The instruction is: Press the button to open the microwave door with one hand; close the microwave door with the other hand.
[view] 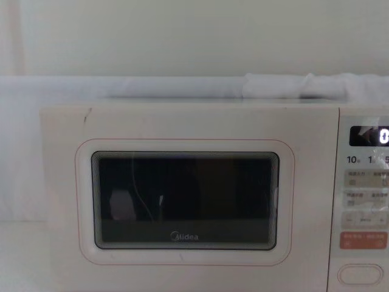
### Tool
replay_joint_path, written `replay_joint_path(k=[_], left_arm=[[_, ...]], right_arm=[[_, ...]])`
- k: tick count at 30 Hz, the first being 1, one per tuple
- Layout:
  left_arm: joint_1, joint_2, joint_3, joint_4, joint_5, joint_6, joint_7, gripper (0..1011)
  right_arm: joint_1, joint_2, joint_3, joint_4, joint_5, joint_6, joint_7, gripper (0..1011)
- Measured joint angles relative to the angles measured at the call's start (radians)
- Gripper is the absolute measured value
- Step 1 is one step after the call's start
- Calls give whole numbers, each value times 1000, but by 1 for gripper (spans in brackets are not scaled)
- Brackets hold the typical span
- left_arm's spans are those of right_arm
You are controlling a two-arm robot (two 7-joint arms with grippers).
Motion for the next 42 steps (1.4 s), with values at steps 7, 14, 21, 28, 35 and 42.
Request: replay_joint_path(k=[7,14,21,28,35,42], left_arm=[[-5,-10,7,21,21,1,-27,0],[-5,-21,13,28,68,-3,-27,0],[-6,-32,12,34,106,-3,-28,0],[-6,-37,10,35,116,-3,-31,0],[-5,-36,11,35,115,-3,-31,0],[-6,-36,11,35,114,-3,-31,156]], right_arm=[[0,0,0,0,0,0,0,1000],[0,0,0,0,0,0,0,1000],[0,0,0,0,0,0,0,1000],[0,0,0,0,0,0,0,1000],[0,0,0,0,0,0,0,1000],[0,0,0,0,0,0,0,1000]])
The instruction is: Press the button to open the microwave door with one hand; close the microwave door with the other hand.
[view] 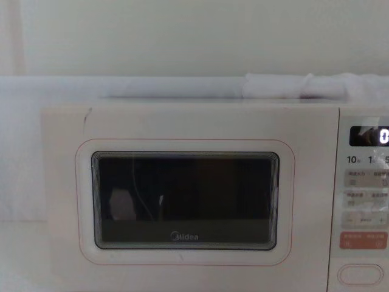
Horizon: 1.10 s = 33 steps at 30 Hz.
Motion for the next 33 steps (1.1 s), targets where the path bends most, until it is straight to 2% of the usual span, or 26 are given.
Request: replay_joint_path(k=[3,4,6,9,26,29,33], left_arm=[[0,0,0,0,-1,0,0,204],[0,0,0,0,-1,0,0,268],[0,1,0,0,-1,0,0,308],[0,1,0,0,-1,0,0,429],[0,1,0,0,-2,0,0,946],[0,1,0,0,-2,0,0,1001],[0,1,0,0,-2,0,0,1001]], right_arm=[[0,0,0,0,0,0,0,1000],[0,0,0,0,0,0,0,1000],[0,0,0,0,0,0,0,1000],[0,0,0,0,0,0,0,1000],[0,0,0,0,0,0,0,1000],[0,0,0,0,0,0,0,1000],[0,0,0,0,0,0,0,1000]])
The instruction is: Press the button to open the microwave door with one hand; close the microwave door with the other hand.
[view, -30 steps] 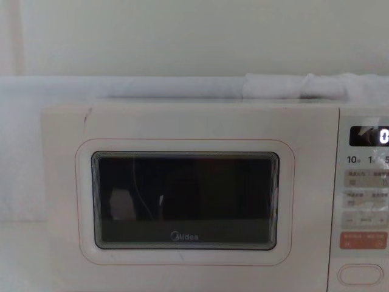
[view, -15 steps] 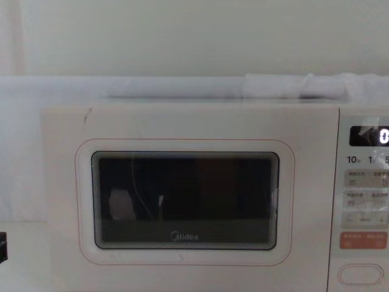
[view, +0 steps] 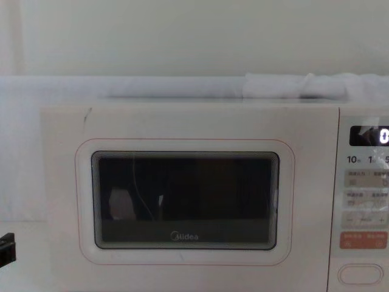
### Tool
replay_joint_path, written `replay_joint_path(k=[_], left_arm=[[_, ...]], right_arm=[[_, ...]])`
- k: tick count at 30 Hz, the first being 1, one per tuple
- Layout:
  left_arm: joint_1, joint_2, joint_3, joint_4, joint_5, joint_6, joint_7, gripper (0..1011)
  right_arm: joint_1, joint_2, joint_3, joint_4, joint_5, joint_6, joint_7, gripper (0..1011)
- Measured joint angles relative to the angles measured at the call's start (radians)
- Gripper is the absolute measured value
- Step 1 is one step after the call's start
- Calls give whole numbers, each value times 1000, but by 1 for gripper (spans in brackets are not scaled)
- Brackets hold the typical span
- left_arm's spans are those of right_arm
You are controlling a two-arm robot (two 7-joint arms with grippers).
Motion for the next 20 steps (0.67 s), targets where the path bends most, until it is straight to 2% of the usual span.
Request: replay_joint_path(k=[20], left_arm=[[0,0,0,0,0,0,0,1001]], right_arm=[[0,0,0,0,0,0,0,1000]])
